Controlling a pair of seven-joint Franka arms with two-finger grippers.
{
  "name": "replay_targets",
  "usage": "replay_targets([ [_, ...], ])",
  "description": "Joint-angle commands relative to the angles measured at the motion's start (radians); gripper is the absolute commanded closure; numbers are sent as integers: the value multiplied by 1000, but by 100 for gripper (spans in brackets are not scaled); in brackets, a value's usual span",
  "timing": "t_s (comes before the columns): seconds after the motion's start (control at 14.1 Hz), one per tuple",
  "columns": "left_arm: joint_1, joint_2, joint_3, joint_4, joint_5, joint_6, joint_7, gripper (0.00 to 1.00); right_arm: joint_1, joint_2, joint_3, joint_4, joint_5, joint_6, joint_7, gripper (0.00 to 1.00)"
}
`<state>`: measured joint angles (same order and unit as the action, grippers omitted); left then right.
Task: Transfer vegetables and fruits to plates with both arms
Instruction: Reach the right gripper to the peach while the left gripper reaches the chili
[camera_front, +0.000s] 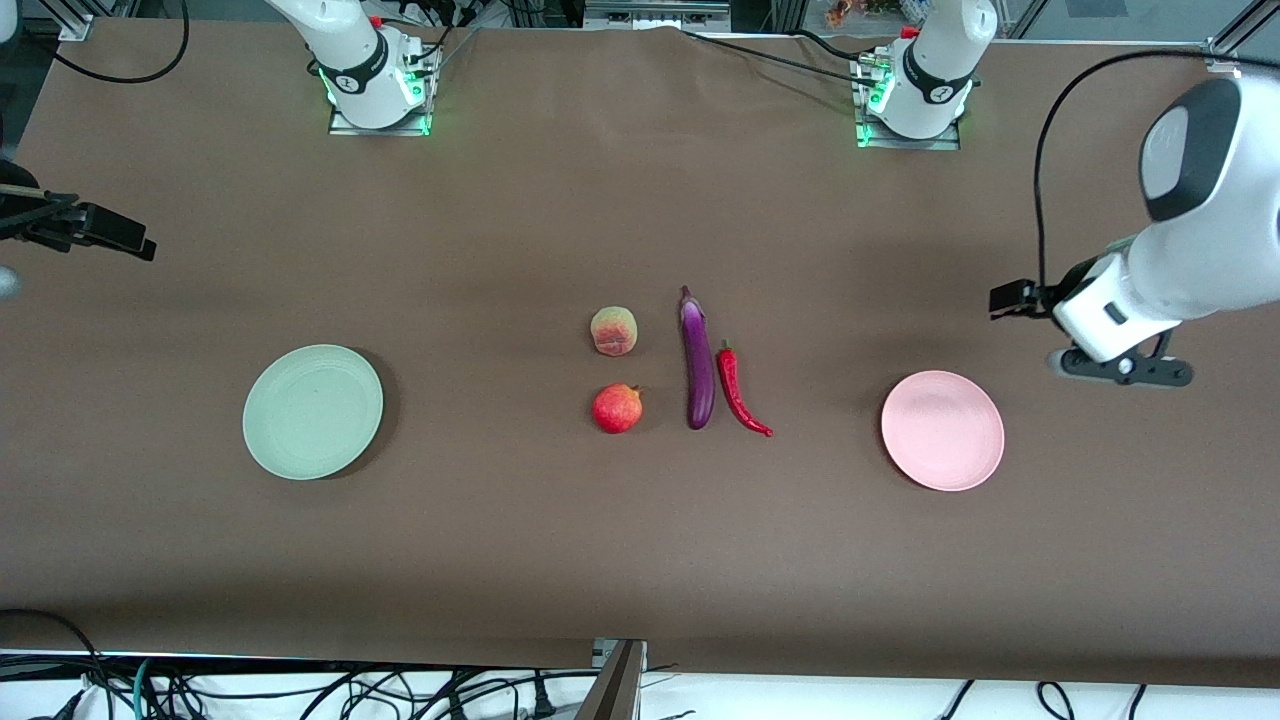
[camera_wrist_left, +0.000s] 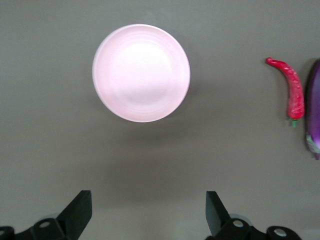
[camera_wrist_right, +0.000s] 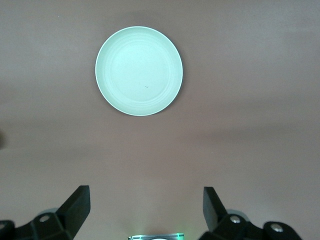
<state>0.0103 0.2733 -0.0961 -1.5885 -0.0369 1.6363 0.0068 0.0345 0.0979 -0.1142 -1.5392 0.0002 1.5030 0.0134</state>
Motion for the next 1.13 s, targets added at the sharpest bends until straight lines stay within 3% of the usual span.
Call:
replay_targets([
  [0.0,-18,127,4,38,-70,110,-40,0,7,19,10,8,11,11,-18,0],
  [0.21,-104,227,4,38,-71,264,-193,0,48,100,27,8,23,54,-6,0],
  [0.42,-219,306,6,39,-66,390,-439,0,155,176,36,7,35,149,34,0],
  [0.78,-321,420,4,51,-80,556,-699,0,267,285,38,7,193,253,177,0],
  [1.06,-378,495,4,53,-113,681,-959,0,399,359,38,7,202,360,366,0],
])
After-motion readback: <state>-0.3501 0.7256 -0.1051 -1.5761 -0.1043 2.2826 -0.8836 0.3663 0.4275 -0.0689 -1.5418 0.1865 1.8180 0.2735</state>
